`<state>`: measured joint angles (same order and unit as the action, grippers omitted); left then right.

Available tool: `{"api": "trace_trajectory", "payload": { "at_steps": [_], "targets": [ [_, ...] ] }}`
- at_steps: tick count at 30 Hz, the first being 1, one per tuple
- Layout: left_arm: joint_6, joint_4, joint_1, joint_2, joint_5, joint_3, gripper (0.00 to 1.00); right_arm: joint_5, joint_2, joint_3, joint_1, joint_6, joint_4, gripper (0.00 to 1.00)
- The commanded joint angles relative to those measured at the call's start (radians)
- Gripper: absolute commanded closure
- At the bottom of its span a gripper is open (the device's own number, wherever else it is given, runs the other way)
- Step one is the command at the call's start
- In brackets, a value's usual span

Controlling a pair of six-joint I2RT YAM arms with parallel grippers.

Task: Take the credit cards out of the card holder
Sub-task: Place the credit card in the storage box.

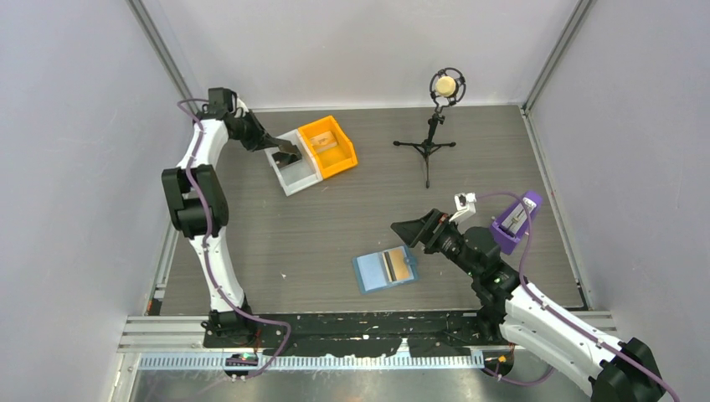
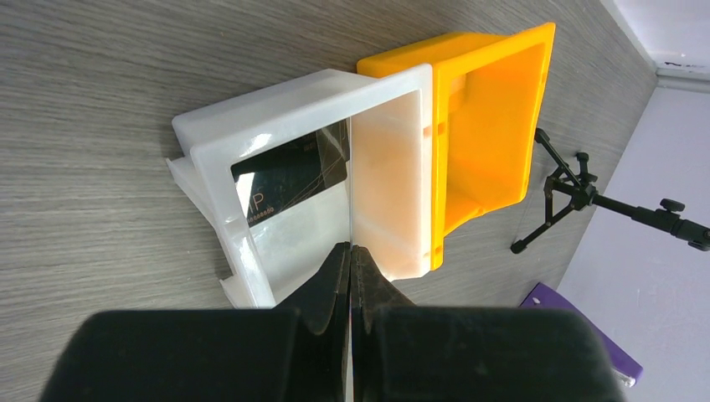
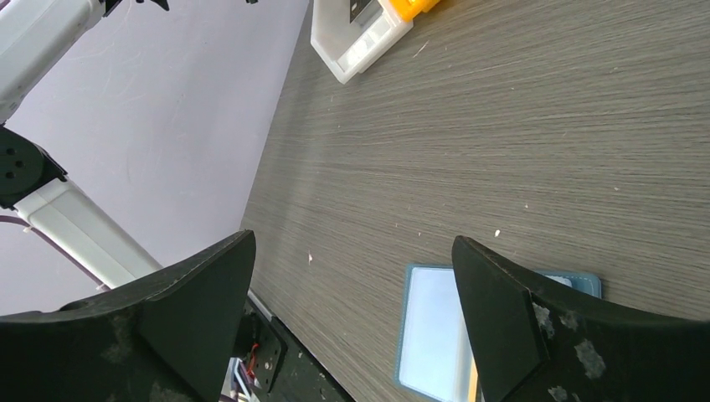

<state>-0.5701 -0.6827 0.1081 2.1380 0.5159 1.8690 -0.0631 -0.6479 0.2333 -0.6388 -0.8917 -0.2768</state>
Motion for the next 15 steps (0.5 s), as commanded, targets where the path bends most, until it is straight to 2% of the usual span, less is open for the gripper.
{"api": "trace_trajectory", "payload": {
  "at_steps": [1, 15],
  "targets": [
    [0.013, -0.025, 0.008, 0.015, -0.014, 0.063, 1.00, 0.034, 0.010, 0.043, -0.002, 0.023, -0.034, 0.04],
    [-0.007, -0.018, 0.010, 0.060, -0.017, 0.082, 1.00, 0.053, -0.013, 0.055, -0.002, 0.031, -0.032, 0.05]
  ]
}}
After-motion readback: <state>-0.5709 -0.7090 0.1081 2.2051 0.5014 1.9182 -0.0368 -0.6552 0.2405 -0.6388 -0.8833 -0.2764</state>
